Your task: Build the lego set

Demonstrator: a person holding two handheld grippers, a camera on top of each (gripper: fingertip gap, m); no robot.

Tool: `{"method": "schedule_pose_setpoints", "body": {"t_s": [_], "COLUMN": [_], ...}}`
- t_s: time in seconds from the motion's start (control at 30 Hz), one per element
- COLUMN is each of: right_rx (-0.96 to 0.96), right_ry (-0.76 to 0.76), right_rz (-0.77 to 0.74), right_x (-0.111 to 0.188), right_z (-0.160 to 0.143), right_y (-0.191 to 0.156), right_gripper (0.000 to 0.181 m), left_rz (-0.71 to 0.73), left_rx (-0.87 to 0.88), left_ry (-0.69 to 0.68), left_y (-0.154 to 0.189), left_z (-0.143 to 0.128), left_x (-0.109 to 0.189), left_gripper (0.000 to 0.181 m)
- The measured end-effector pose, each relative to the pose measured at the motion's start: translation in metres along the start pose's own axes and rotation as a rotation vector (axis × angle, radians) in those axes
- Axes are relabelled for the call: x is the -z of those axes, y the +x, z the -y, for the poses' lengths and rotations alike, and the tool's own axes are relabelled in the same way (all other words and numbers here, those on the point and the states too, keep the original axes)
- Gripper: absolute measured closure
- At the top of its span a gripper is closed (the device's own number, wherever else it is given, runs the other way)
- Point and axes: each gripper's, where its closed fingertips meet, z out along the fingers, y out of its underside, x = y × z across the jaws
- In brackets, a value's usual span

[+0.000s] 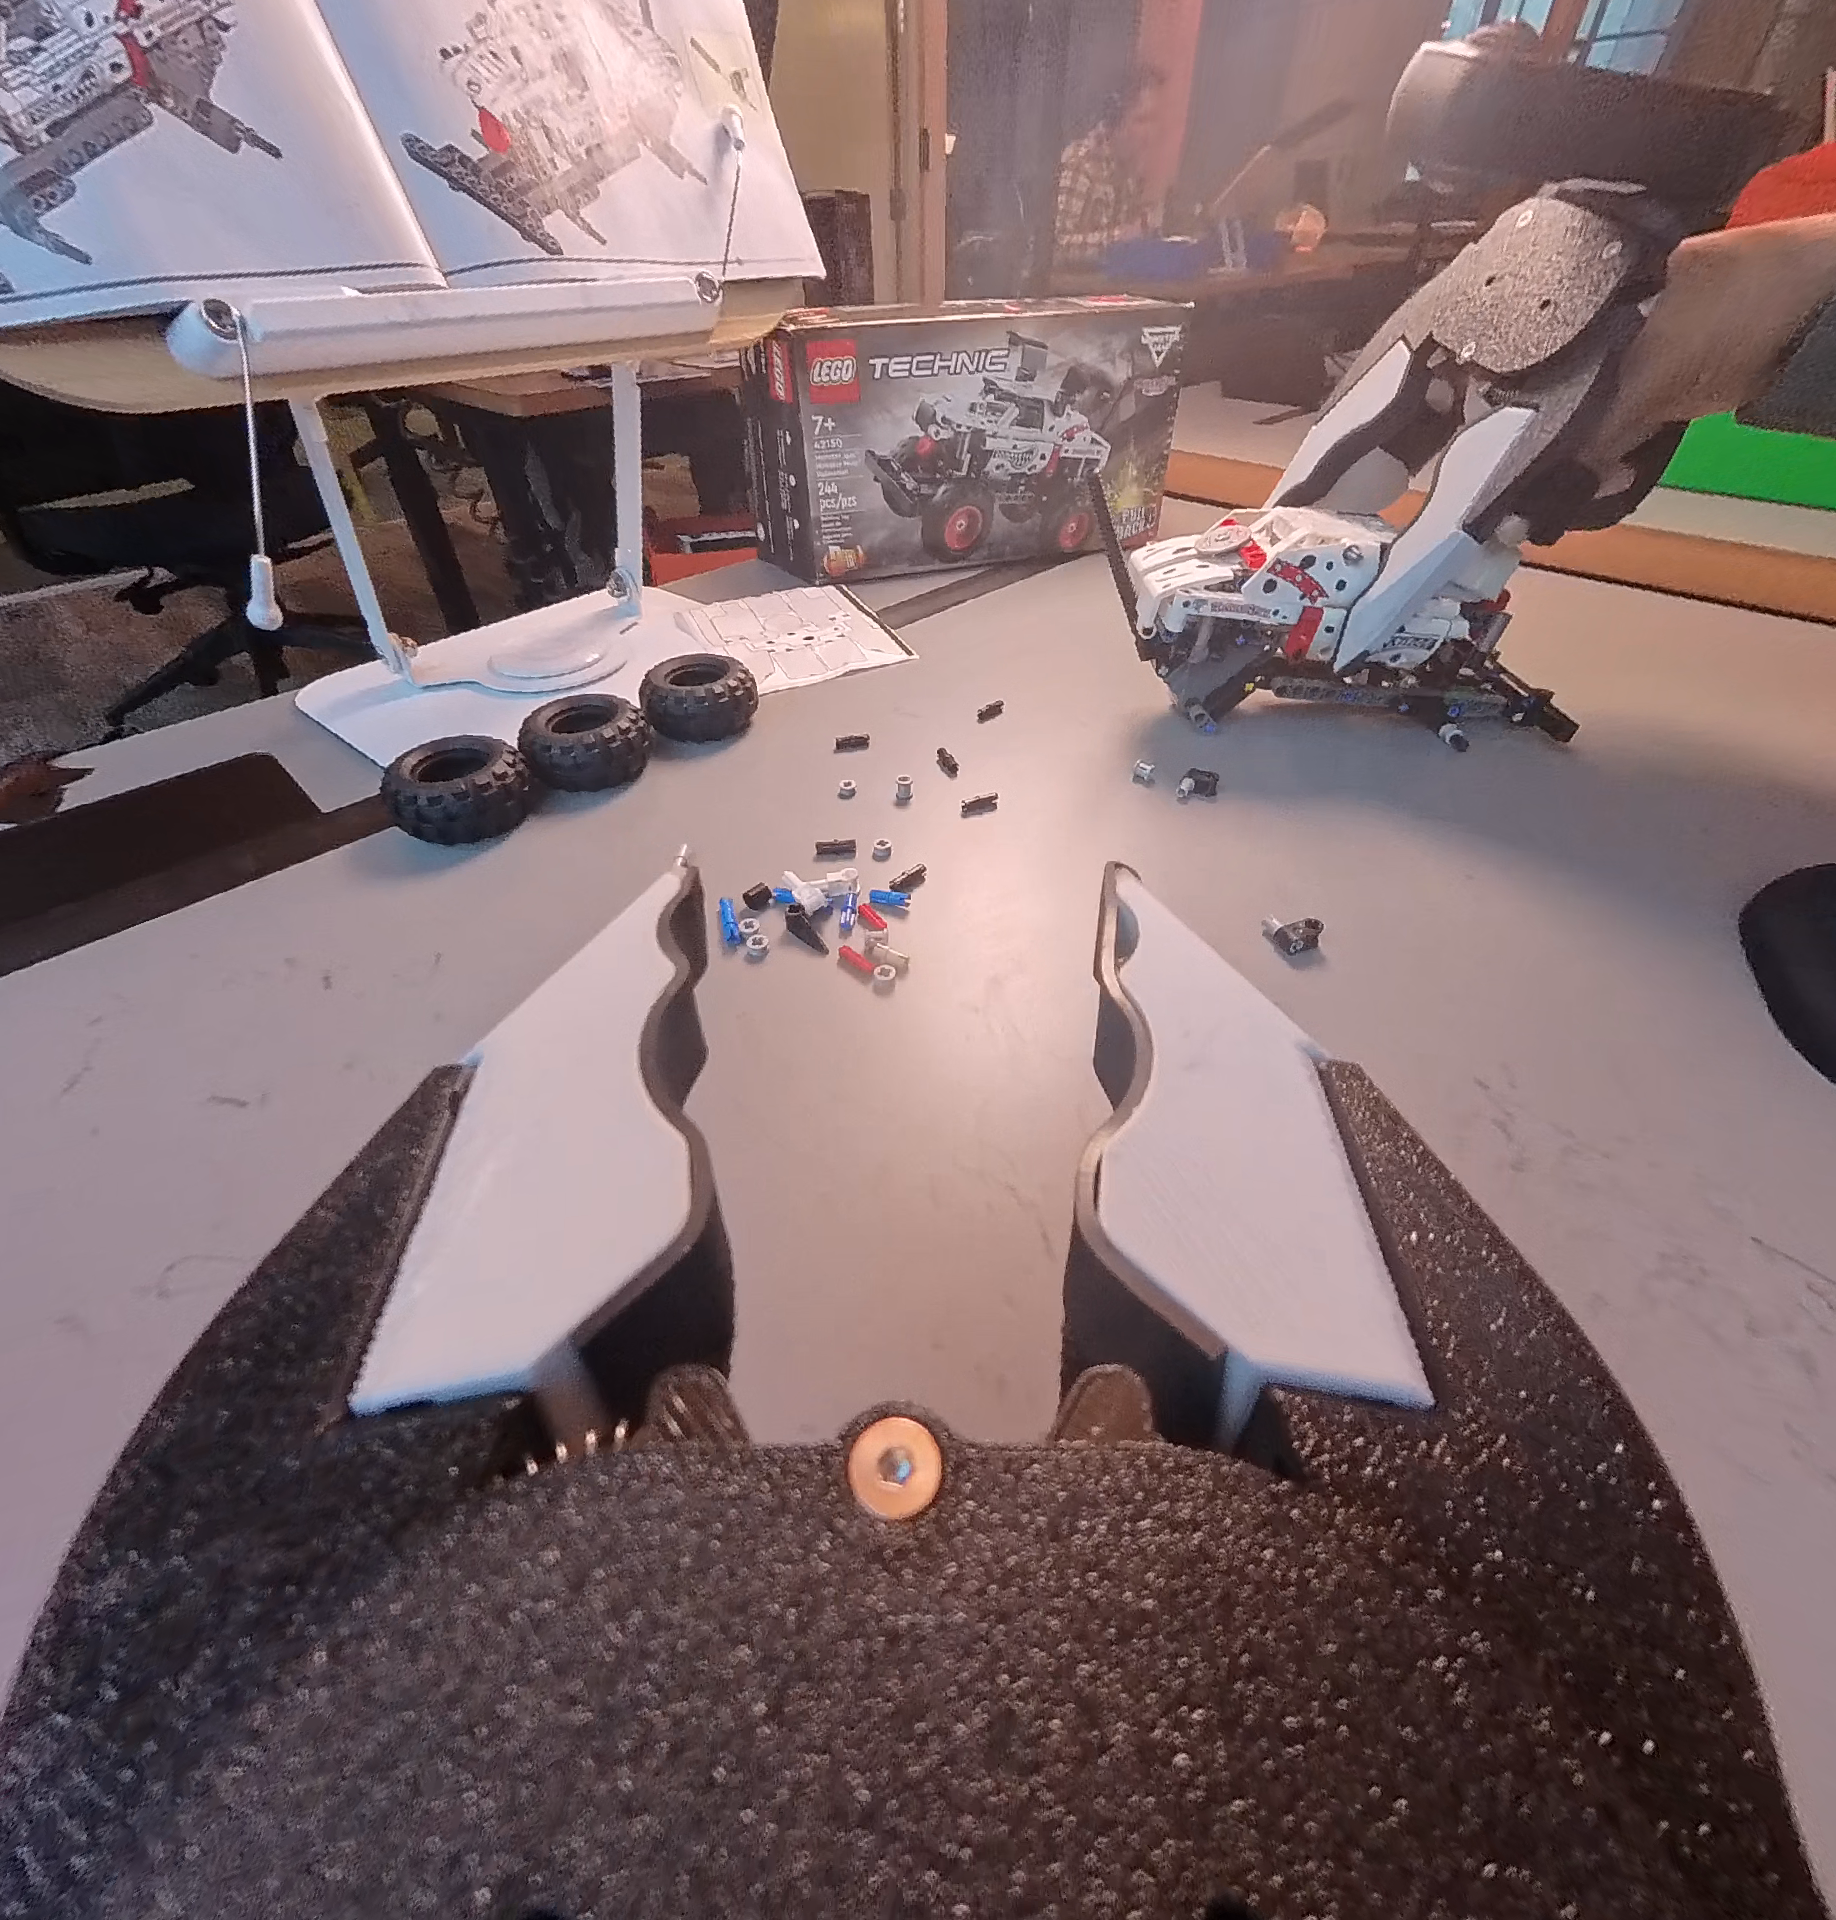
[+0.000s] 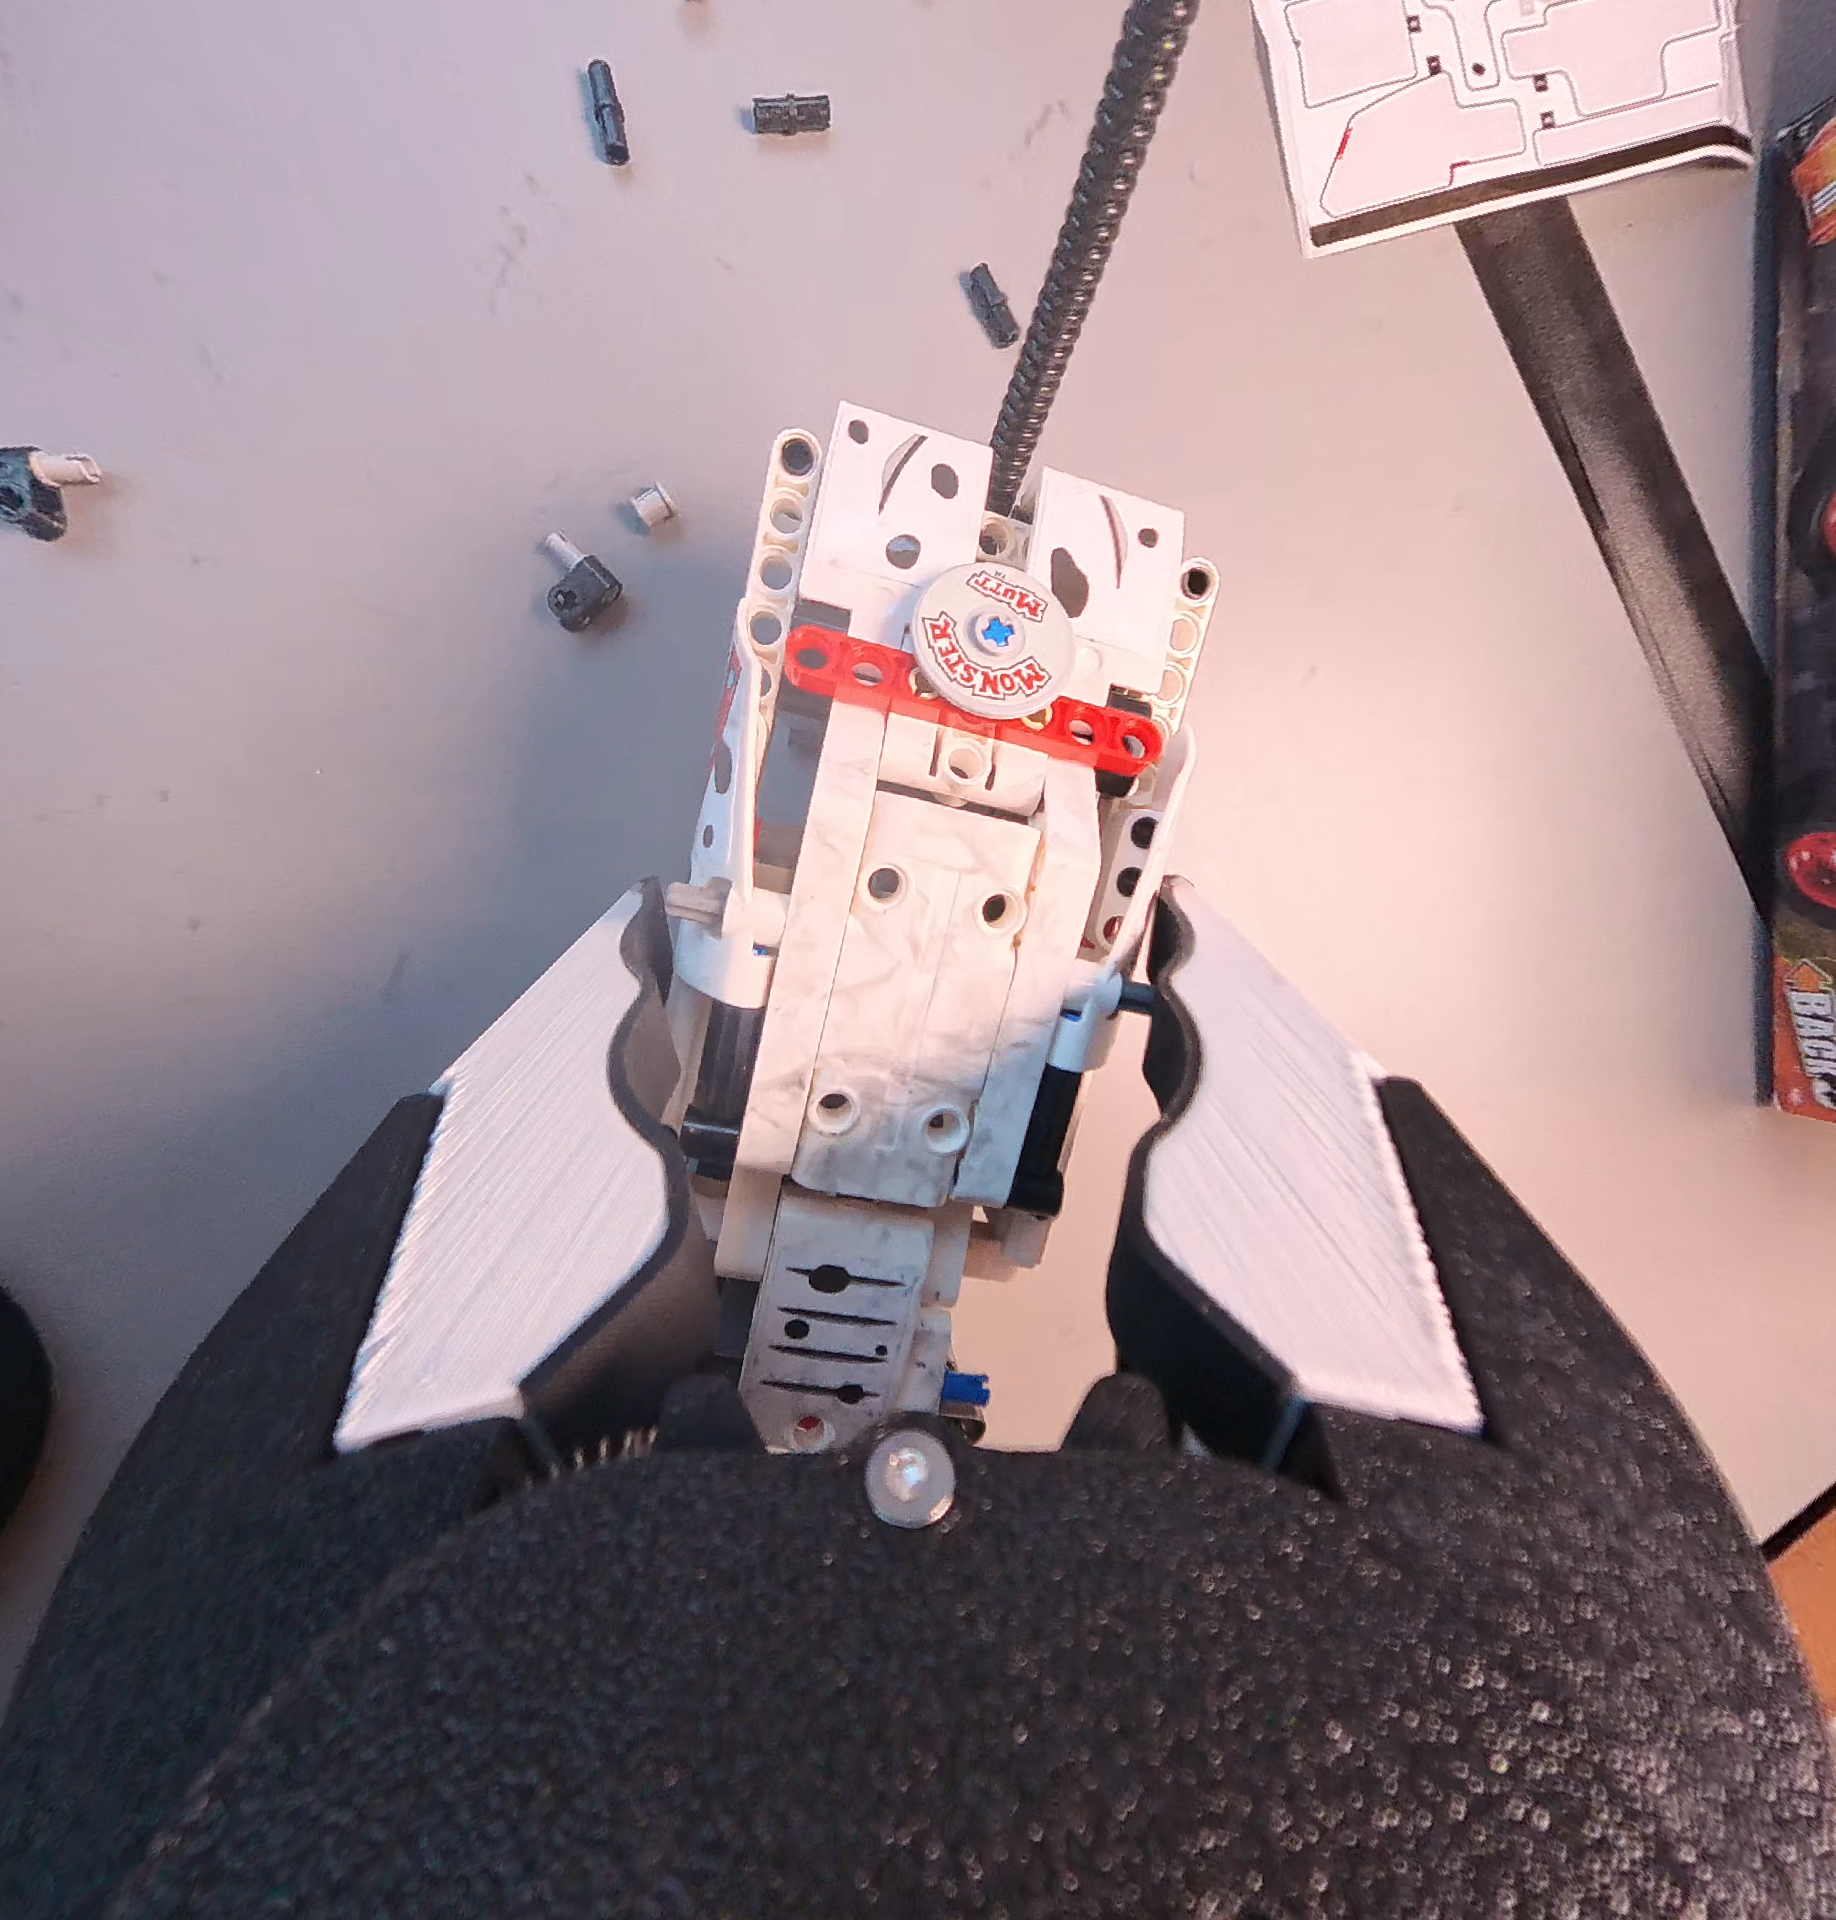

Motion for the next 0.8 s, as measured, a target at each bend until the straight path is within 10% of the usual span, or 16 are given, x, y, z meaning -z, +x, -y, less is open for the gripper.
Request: {"method": "schedule_pose_setpoints", "body": {"t_s": [0.3,0.6,0.8], "right_rx": [-0.209,-0.336,-0.306], "right_ry": [0.609,0.703,0.735], "right_rz": [-0.114,-0.256,-0.327], "right_x": [0.085,0.078,0.076], "right_z": [0.062,0.03,0.029], "right_y": [-0.055,-0.159,-0.161], "right_gripper": [0.092,0.101,0.116], "left_rz": [-0.036,-0.008,-0.092], "left_rx": [-0.043,-0.05,0.101], "left_ry": [-0.072,-0.038,-0.115], "left_y": [0.017,0.026,0.082], "left_z": [-0.009,0.028,0.023], "left_x": [-0.005,0.02,0.055], "left_gripper": [0.106,0.103,0.104]}}
